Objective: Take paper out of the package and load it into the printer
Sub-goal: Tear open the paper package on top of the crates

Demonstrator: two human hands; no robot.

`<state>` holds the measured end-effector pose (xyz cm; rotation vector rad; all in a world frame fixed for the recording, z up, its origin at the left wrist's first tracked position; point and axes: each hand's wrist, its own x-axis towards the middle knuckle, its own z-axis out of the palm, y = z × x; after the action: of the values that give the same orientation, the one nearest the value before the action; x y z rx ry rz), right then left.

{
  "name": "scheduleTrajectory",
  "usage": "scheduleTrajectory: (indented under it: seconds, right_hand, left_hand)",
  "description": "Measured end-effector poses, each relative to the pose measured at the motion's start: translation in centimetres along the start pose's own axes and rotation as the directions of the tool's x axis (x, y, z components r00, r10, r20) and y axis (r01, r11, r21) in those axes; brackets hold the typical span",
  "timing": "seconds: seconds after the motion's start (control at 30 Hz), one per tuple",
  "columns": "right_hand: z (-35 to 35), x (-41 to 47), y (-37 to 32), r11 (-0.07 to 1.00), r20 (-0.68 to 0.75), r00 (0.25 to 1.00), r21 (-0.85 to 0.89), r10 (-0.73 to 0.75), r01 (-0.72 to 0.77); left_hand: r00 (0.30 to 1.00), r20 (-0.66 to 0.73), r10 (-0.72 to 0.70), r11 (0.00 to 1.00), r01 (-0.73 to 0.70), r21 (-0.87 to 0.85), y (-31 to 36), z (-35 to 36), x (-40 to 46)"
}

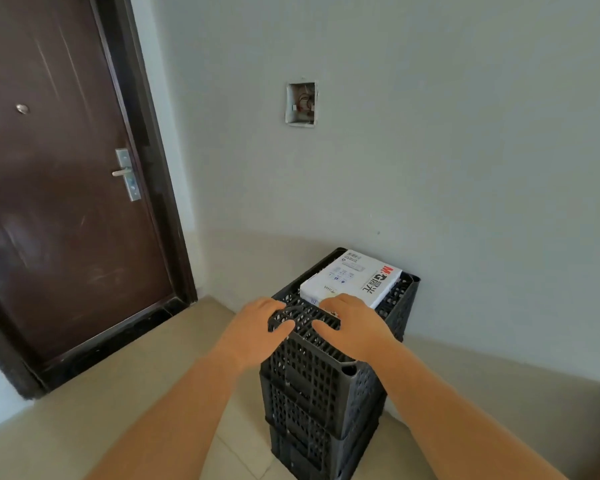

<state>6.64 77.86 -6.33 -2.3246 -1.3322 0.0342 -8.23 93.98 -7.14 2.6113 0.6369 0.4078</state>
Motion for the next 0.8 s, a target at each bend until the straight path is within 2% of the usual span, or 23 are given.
scheduleTrajectory:
  seconds: [0.17,0.37,0.67,0.8]
  right_hand:
    - [2.4,3.7,-2.0,0.998,-0.06,0.996,-0.005,0.062,-0.063]
    - [4.3,7.5,-0.6,0.977,-0.046,0.977,-0.017,0.21,-0.211]
    - [6.5,13.2,4.6,0.94,-0.084,0.937,0.019,0.34,-0.34]
    - [7.0,15.2,5.9,0.926,-0.103,0.92,0.013,0.378,-0.378]
  left_hand:
    - [0.99,0.093,0.101,0.995,-0.102,0.0,-4.6,-0.4,4.6]
    - [0.97,0.177,0.164,0.986,-0.156,-0.061,-8.0,1.3,10.0]
    - [0.923,0.275,0.269,0.962,-0.27,-0.035,-9.0,4.3,19.5]
    - [0.913,0.274,0.301,0.953,-0.301,-0.043,-9.1,5.1,23.4]
